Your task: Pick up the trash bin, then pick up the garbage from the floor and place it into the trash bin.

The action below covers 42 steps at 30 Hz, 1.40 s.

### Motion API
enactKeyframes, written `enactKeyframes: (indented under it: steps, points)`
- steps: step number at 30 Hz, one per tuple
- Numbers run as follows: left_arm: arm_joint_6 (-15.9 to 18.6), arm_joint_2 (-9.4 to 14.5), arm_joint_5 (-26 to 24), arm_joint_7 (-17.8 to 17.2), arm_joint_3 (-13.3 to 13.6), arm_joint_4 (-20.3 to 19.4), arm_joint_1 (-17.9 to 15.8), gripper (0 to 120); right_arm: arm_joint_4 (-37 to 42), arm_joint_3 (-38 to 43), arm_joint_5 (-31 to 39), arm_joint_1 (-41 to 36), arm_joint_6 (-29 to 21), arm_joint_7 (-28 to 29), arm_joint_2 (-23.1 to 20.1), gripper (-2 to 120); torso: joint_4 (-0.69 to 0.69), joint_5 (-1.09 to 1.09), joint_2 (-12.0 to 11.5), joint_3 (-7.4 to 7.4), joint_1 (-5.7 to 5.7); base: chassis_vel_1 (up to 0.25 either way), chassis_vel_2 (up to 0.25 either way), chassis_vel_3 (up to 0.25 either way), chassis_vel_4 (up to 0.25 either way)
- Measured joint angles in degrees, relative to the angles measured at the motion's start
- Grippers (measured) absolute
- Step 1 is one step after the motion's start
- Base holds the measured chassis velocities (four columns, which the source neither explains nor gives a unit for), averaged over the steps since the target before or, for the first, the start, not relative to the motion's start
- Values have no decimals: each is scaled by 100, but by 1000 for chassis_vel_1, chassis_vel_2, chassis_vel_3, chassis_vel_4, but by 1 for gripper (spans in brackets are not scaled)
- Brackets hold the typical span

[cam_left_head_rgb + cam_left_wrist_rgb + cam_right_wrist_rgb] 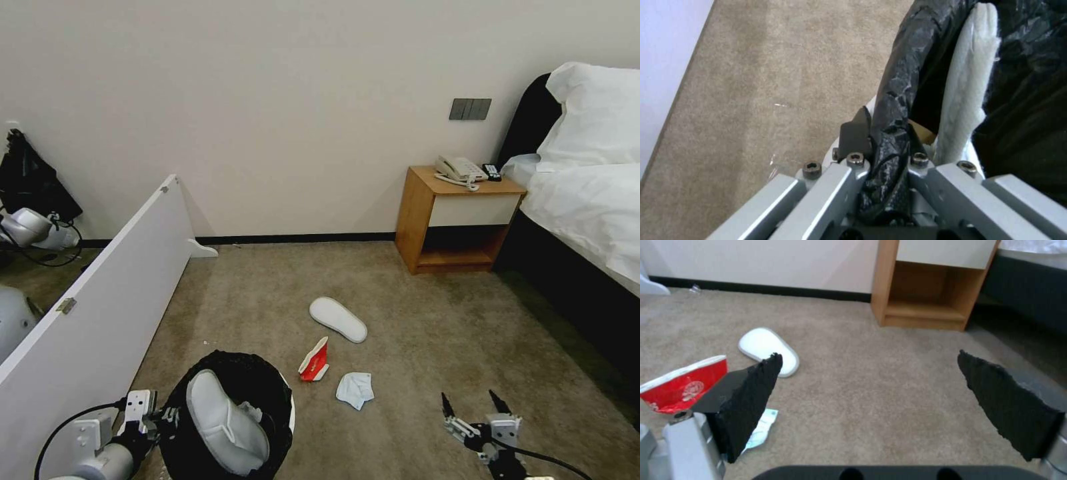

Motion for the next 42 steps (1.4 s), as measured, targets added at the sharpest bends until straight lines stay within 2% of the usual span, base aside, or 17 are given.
enactKeyframes:
  steps: [4, 16, 25, 42]
  points:
    - [0, 27, -7, -1, -5, 22, 0, 2, -145, 48, -156, 0, 255, -36, 98, 100, 0, 0, 0, 0, 0, 0, 0, 0, 0]
    - [-6, 63, -24, -2, 55, -116, 25, 2, -88, -8, -319, -112, 423, 230, 412, 100, 0, 0, 0, 0, 0, 0, 0, 0, 0]
    - [-7, 40, -27, -8, 66, -177, 4, 2, -145, -32, -332, -179, 658, 82, 435, 100, 0, 1, 0, 0, 0, 0, 0, 0, 0]
    - [-20, 16, -24, -8, 59, -230, 7, 2, -96, -17, -375, -257, 724, 37, 496, 100, 0, 0, 0, 0, 0, 0, 0, 0, 0]
